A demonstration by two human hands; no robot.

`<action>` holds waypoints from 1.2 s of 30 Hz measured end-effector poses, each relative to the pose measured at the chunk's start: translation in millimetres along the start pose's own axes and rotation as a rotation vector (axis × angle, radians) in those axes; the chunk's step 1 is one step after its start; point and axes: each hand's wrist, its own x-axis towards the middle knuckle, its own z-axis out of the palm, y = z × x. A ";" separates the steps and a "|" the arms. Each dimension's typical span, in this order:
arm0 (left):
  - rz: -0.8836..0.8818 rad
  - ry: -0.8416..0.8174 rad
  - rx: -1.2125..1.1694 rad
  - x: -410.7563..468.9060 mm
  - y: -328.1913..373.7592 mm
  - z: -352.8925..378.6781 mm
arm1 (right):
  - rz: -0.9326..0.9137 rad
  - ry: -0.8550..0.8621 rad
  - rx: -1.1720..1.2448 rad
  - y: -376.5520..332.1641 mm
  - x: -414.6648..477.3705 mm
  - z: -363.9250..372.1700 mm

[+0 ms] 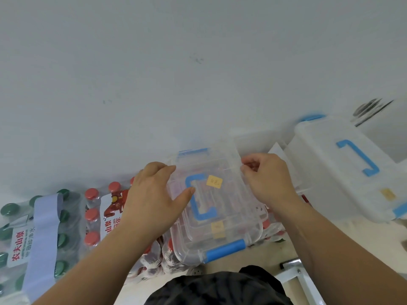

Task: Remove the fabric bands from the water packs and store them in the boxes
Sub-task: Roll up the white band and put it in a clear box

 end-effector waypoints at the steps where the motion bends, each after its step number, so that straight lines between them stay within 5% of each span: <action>1: 0.005 0.008 -0.019 1.8 3.2 -1.0 | 0.011 0.011 0.017 1.9 2.7 -4.5; 6: 0.093 -0.065 -0.160 14.7 34.0 -1.3 | 0.032 0.093 -0.035 14.0 17.0 -40.8; 12: 0.094 -0.375 -0.051 48.8 77.9 16.4 | 0.061 0.135 -0.201 36.9 44.6 -69.7; 17: -0.088 -0.536 -0.226 74.5 103.8 31.6 | 0.076 0.111 -0.351 46.6 61.4 -68.7; 25: -0.145 -0.589 -0.344 81.9 117.3 42.2 | 0.120 0.039 -0.455 48.6 76.5 -67.4; 36: 0.046 -0.629 -0.063 90.3 125.7 58.7 | 0.107 -0.216 -0.591 48.9 60.1 -54.6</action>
